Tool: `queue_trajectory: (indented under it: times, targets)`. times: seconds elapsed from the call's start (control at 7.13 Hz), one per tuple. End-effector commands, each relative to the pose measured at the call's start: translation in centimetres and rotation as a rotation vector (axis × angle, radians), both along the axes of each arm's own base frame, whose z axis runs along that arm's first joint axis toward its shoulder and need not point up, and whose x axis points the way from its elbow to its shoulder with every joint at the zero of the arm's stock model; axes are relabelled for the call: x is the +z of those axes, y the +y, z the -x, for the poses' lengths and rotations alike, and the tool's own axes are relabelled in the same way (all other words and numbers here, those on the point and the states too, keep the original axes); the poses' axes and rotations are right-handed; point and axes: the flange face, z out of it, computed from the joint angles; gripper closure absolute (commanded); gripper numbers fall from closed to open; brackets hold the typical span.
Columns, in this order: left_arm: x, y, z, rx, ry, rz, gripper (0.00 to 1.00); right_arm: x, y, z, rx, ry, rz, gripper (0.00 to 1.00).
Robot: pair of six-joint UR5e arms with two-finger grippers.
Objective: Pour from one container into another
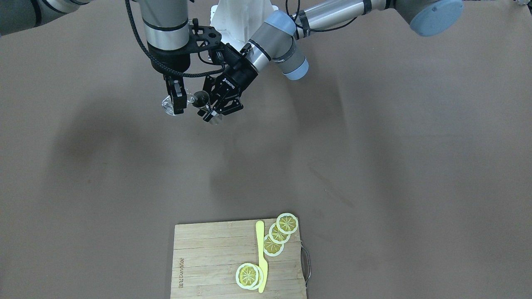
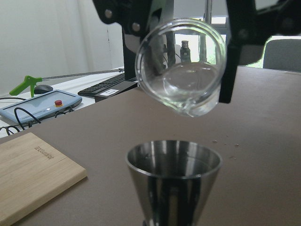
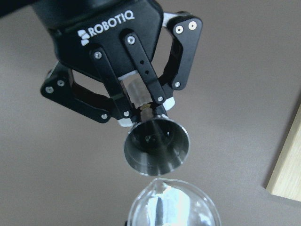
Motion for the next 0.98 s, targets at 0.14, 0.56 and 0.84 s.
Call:
queue_trajectory:
  times: [0.14, 0.56, 0.84]
  targets:
    - [0.00, 0.01, 0.00, 0.000, 0.000, 0.000, 1.00, -0.18, 0.83, 0.65, -0.009, 0.011, -0.017, 1.00]
    - [0.00, 0.01, 0.00, 0.000, 0.000, 0.000, 1.00, -0.44, 1.13, 1.10, -0.020, 0.025, -0.029, 1.00]
    - [0.00, 0.01, 0.00, 0.000, 0.000, 0.000, 1.00, -0.49, 1.03, 1.06, -0.017, 0.037, -0.033, 1.00]
